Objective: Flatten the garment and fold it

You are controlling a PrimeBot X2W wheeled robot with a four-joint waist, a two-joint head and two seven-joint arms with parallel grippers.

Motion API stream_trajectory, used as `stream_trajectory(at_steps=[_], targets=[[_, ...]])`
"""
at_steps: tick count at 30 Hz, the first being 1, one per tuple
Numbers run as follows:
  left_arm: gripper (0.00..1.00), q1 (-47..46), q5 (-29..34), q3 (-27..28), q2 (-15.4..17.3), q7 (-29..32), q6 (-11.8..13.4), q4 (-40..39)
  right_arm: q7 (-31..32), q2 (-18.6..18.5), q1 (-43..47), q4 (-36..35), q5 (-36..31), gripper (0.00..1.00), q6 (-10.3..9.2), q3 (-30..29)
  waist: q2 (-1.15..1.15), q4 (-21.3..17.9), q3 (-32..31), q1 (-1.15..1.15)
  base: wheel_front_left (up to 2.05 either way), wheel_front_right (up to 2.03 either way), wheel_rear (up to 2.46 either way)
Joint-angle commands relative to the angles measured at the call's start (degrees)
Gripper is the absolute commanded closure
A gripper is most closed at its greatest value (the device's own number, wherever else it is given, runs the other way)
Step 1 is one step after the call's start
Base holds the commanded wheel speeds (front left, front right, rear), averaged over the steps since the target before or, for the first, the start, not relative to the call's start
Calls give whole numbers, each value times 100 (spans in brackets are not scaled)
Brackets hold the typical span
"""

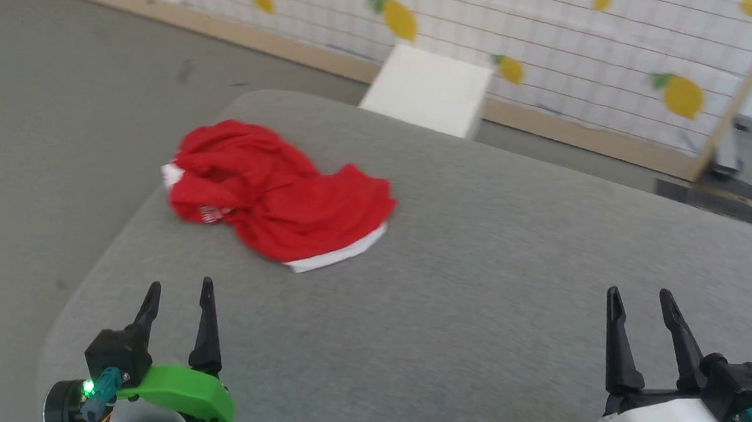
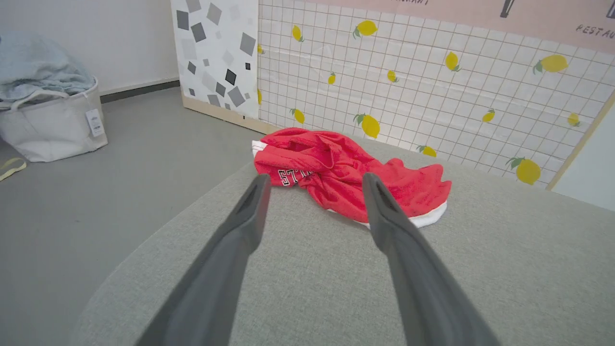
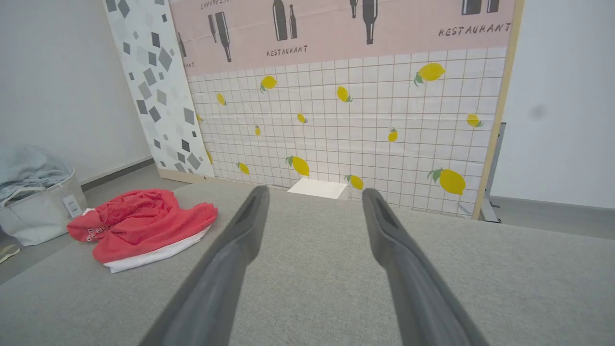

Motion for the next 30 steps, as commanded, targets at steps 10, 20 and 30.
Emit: stream_trajectory(at_steps=[10, 20, 30], targets=[[0, 180, -93, 73, 82, -28, 48, -80, -34, 11, -83, 61, 105, 0, -9, 136, 0, 1769, -31, 0, 0, 0, 0], [0, 360, -146, 161, 135, -28, 119, -169, -34, 11, -47, 150, 158, 0, -9, 255, 0, 1583, -152, 0, 0, 0, 0], [0, 274, -244, 253, 169, -28, 133, -279, -34, 11, 28, 139, 155, 0, -9, 208, 0, 1228, -95, 0, 0, 0, 0]])
